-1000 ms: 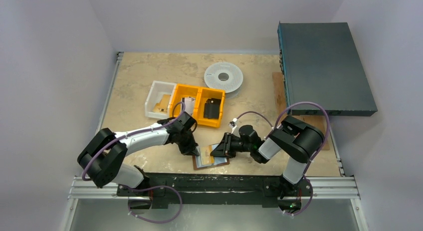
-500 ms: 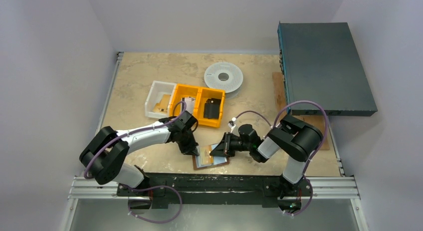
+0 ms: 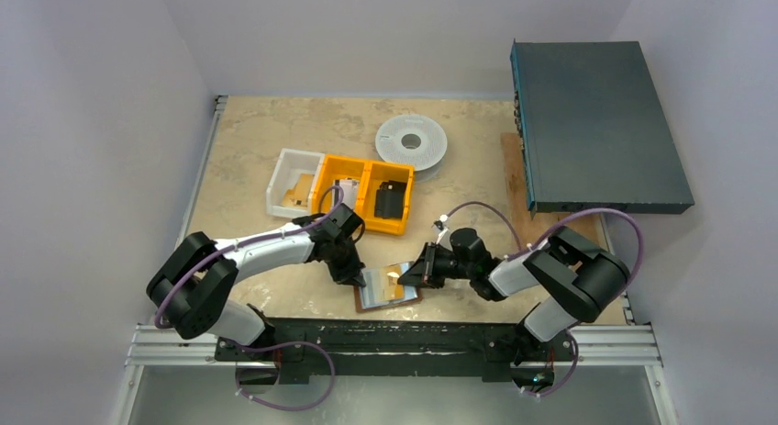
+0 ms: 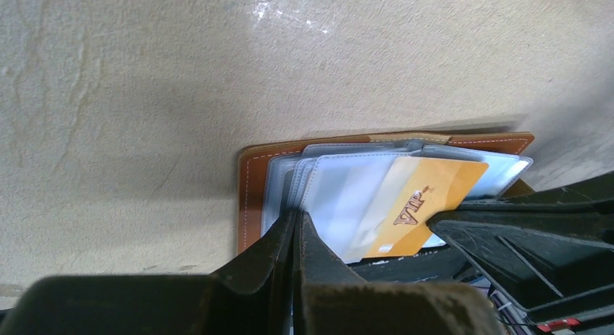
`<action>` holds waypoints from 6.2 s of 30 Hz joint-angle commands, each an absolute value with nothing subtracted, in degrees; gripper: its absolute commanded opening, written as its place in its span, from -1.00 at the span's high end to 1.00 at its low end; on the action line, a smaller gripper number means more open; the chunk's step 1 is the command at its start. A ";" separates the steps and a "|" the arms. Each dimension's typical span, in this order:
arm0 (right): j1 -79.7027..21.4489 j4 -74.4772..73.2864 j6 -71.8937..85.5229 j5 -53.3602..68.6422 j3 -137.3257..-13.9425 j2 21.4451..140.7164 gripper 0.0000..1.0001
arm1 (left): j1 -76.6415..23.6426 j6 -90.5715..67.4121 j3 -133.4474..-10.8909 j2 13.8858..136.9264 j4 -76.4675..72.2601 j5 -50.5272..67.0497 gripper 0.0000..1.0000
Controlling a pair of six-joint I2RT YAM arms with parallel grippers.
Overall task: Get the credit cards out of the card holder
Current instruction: Remove the credit card from the card holder, then place the credit card in the storage box, then remove the credit card from the card holder.
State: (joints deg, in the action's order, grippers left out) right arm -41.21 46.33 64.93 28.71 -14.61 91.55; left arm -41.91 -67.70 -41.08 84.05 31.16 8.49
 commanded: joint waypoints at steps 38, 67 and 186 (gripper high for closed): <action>-36.00 24.00 62.91 40.52 -46.50 81.90 1.00 | -18.10 -45.99 -44.49 58.54 20.37 36.62 -0.41; -35.73 10.51 53.84 32.98 -51.14 79.44 -0.98 | -16.35 -47.36 -46.10 60.65 18.49 38.75 1.00; -65.75 -23.38 45.36 -8.50 -65.87 106.47 0.61 | -22.92 -36.66 -42.84 60.37 44.26 12.73 -0.13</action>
